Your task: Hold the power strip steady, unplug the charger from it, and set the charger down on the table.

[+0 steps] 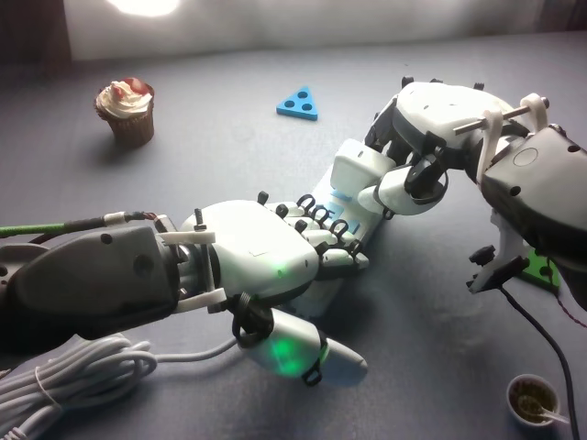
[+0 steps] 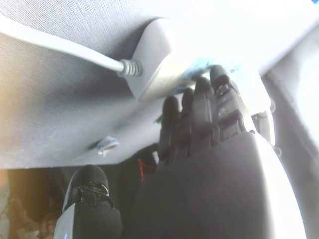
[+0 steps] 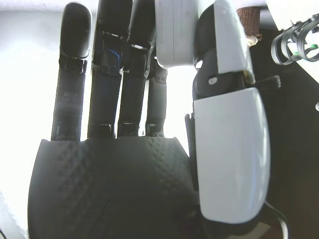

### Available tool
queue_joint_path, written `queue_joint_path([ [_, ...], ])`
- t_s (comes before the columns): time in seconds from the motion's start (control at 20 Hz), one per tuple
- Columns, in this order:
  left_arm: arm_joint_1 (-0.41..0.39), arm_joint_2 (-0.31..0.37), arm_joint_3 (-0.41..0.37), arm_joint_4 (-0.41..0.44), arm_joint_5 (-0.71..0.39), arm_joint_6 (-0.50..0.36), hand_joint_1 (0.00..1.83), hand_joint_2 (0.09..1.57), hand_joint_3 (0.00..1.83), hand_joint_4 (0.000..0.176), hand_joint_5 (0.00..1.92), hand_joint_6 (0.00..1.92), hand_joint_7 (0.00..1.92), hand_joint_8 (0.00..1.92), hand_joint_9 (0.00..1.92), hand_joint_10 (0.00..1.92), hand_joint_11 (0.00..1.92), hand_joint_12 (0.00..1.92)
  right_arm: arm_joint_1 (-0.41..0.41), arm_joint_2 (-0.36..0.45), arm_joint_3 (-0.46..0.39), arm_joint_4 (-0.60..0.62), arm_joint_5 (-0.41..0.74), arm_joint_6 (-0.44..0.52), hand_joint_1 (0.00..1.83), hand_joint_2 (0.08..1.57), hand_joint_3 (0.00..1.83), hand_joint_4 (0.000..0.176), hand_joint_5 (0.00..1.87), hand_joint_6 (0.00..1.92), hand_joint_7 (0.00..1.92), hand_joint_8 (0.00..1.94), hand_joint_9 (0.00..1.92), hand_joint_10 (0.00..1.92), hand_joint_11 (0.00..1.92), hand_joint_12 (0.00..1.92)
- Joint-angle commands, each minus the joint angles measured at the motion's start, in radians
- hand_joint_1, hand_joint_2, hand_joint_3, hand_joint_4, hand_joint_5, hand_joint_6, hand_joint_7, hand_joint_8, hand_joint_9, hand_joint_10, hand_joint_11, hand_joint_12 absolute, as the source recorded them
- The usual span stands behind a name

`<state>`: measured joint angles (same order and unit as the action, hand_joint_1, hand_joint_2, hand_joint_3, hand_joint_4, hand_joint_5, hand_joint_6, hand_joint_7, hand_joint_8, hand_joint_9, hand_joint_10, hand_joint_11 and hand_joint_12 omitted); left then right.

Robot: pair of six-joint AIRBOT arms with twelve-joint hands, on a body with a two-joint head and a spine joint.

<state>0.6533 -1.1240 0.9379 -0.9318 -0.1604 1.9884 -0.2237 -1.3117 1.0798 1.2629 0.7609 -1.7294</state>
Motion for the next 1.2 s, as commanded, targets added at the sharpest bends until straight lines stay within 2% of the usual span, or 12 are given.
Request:
queue_joint_path([
  [0.0,0.006,-0.001,-0.002,-0.005,-0.005,-0.004,0.00,1.06,0.00,0.000,0.17,0.00,0.17,0.00,0.15,0.00,0.06,0.23,0.004,0.014,-0.008,-0.079,0.037,0.006,1.27,1.04,0.00,0.000,1.14,0.57,1.20,0.77,1.28,0.08,0.56,1.38],
  [0.1,0.006,-0.001,-0.001,-0.006,-0.005,-0.005,0.00,1.07,0.00,0.000,0.18,0.01,0.18,0.00,0.16,0.00,0.06,0.23,0.012,0.021,-0.012,-0.107,0.056,0.006,1.27,1.04,0.00,0.000,1.15,0.54,1.20,0.76,1.28,0.10,0.55,1.40],
  [0.35,0.007,-0.001,0.002,-0.020,-0.004,-0.005,0.00,1.07,0.00,0.000,0.18,0.01,0.19,0.00,0.17,0.01,0.07,0.23,0.045,0.047,-0.009,-0.146,0.056,0.014,1.27,1.03,0.00,0.000,1.14,0.60,1.23,0.69,1.27,0.11,0.57,1.32],
  [0.5,0.019,-0.004,0.002,-0.044,-0.004,-0.004,0.00,1.07,0.00,0.000,0.18,0.00,0.18,0.00,0.16,0.00,0.06,0.23,0.057,0.066,-0.014,-0.164,0.056,0.015,1.27,1.03,0.00,0.000,1.16,0.54,1.22,0.73,1.27,0.12,0.55,1.37],
  [0.6,0.020,-0.004,0.000,-0.044,-0.004,0.003,0.00,1.07,0.00,0.000,0.16,0.00,0.16,0.00,0.14,0.00,0.04,0.23,0.060,0.094,-0.033,-0.191,0.063,0.015,1.26,1.03,0.00,0.000,1.15,0.59,1.22,0.69,1.26,0.12,0.56,1.36],
  [0.75,0.020,-0.003,0.000,-0.044,-0.005,0.003,0.00,1.07,0.00,0.000,0.16,0.00,0.17,0.01,0.16,0.01,0.05,0.24,0.046,0.166,-0.070,-0.349,0.063,0.016,1.27,1.03,0.00,0.000,1.13,0.61,1.23,0.67,1.27,0.12,0.57,1.34],
  [0.9,0.017,0.002,-0.002,-0.044,-0.013,0.005,0.00,1.07,0.00,0.000,0.17,0.01,0.17,0.00,0.15,0.00,0.04,0.23,0.015,0.233,-0.090,-0.565,0.041,-0.051,1.27,1.03,0.00,0.000,1.13,0.61,1.24,0.67,1.27,0.11,0.58,1.31],
  [1.0,0.012,0.003,-0.004,-0.044,-0.021,0.006,0.00,1.06,0.00,0.000,0.18,0.01,0.20,0.01,0.19,0.02,0.06,0.24,-0.030,0.276,-0.100,-0.756,0.043,-0.074,1.27,1.03,0.00,0.000,1.14,0.57,1.23,0.70,1.29,0.11,0.59,1.31],
  [1.15,0.004,0.004,-0.004,-0.044,-0.021,0.006,0.00,1.06,0.00,0.000,0.17,0.00,0.17,0.00,0.16,0.00,0.06,0.24,-0.100,0.312,-0.094,-0.962,0.057,-0.073,1.27,1.03,0.00,0.000,1.18,0.51,1.23,0.70,1.27,0.11,0.55,1.34],
])
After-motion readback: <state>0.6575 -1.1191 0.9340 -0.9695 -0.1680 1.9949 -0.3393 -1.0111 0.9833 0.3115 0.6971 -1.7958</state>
